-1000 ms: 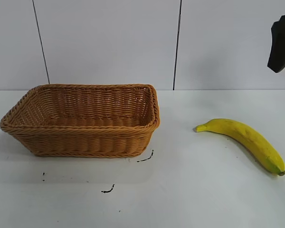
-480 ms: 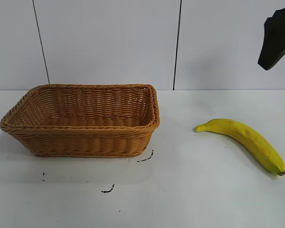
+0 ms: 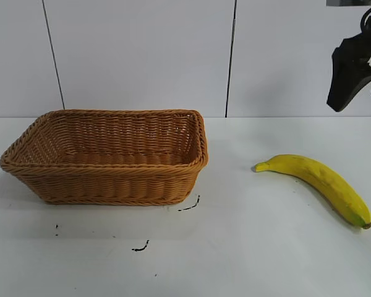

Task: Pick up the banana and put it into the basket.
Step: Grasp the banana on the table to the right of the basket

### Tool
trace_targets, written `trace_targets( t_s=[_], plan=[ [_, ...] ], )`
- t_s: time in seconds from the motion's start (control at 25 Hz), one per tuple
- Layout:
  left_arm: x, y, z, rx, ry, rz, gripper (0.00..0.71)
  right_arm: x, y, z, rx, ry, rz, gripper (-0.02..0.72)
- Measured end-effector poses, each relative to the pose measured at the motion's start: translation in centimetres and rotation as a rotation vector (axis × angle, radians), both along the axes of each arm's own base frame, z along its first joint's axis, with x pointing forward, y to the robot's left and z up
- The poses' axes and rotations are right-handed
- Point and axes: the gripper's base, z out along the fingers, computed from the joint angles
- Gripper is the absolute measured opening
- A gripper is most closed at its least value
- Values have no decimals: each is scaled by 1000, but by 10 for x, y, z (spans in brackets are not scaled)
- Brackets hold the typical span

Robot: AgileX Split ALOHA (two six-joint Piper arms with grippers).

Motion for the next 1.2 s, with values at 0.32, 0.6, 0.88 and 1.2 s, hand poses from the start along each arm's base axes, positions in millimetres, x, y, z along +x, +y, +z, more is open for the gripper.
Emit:
trace_targets(
  t_s=[0.32, 0.6, 0.88, 1.2],
  plan=[
    [0, 0, 0, 0, 0, 0, 695, 17, 0, -47, 2, 78, -37, 645],
    [0, 0, 0, 0, 0, 0, 695, 30, -1, -86, -3, 106, -54, 645],
    [0, 0, 0, 0, 0, 0, 695, 39, -2, -116, -8, 101, -78, 645],
    [0, 0, 0, 0, 0, 0, 695, 42, -3, -138, -23, 117, -76, 645]
  ],
)
